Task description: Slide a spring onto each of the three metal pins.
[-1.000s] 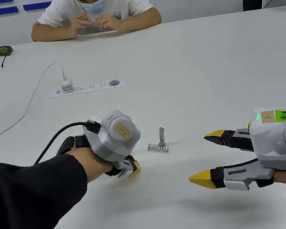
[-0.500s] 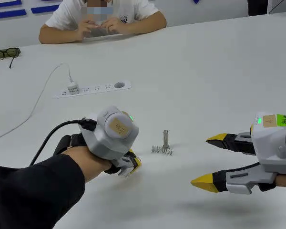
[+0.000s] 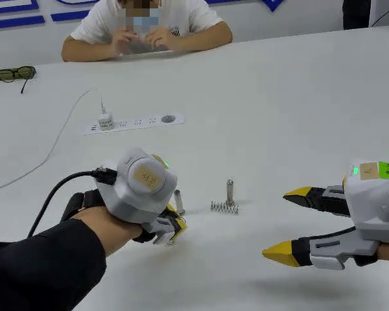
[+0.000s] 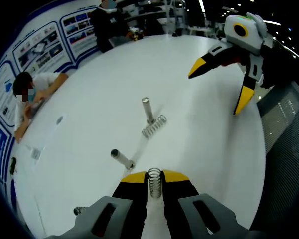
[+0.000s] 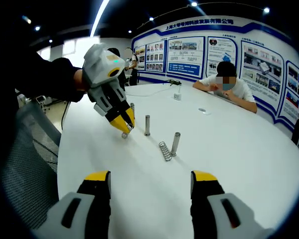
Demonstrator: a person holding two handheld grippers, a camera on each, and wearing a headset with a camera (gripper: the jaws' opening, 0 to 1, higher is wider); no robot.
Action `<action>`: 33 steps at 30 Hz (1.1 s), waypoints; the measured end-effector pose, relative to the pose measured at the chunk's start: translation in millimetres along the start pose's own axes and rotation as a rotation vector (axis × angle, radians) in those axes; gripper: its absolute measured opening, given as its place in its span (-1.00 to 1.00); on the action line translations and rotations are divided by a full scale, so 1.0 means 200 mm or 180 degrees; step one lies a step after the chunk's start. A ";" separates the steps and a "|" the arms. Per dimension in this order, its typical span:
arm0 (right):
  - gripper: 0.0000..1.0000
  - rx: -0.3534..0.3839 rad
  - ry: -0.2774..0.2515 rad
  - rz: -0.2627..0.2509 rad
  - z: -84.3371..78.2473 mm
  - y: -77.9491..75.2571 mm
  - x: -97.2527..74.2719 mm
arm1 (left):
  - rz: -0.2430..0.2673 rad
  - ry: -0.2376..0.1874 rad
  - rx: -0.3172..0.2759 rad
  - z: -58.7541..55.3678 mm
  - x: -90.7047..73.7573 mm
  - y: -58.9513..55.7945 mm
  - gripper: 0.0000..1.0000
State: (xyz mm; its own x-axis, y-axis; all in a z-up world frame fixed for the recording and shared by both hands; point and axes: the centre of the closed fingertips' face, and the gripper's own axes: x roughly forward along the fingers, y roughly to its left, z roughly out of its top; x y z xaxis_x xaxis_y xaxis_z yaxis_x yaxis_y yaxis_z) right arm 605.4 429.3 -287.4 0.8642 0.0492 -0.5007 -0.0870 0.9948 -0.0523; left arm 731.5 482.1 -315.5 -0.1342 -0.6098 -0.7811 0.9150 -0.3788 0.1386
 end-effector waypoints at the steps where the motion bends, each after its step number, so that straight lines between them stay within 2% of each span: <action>1: 0.32 -0.0001 0.0001 0.0000 0.00 0.00 0.00 | 0.0005 -0.0007 -0.0012 0.00 0.00 0.00 -0.78; 9: 0.32 -0.0016 0.0007 0.0004 0.00 0.01 0.00 | 0.0044 -0.0087 -0.0128 -0.01 -0.04 0.01 -0.78; 16: 0.32 -0.0023 0.0012 0.0010 0.00 0.01 0.00 | 0.0108 -0.0252 -0.0248 0.01 -0.09 0.03 -0.78; 23: 0.32 -0.0024 0.0018 0.0018 0.00 0.01 0.01 | 0.0199 -0.0434 -0.0303 0.06 -0.14 0.07 -0.78; 29: 0.32 -0.0024 0.0028 0.0024 0.00 0.02 0.01 | 0.0249 -0.0637 -0.0437 0.11 -0.19 0.11 -0.79; 33: 0.32 -0.0022 0.0029 0.0024 0.00 0.02 0.01 | 0.0288 -0.0705 -0.0467 0.13 -0.20 0.13 -0.79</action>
State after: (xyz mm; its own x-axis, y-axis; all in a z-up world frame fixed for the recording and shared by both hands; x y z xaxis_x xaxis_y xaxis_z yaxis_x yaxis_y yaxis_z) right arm 606.4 432.5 -289.0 0.8591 0.0558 -0.5088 -0.0969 0.9938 -0.0546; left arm 750.9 478.9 -265.6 -0.1144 -0.7800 -0.6152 0.9702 -0.2208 0.0995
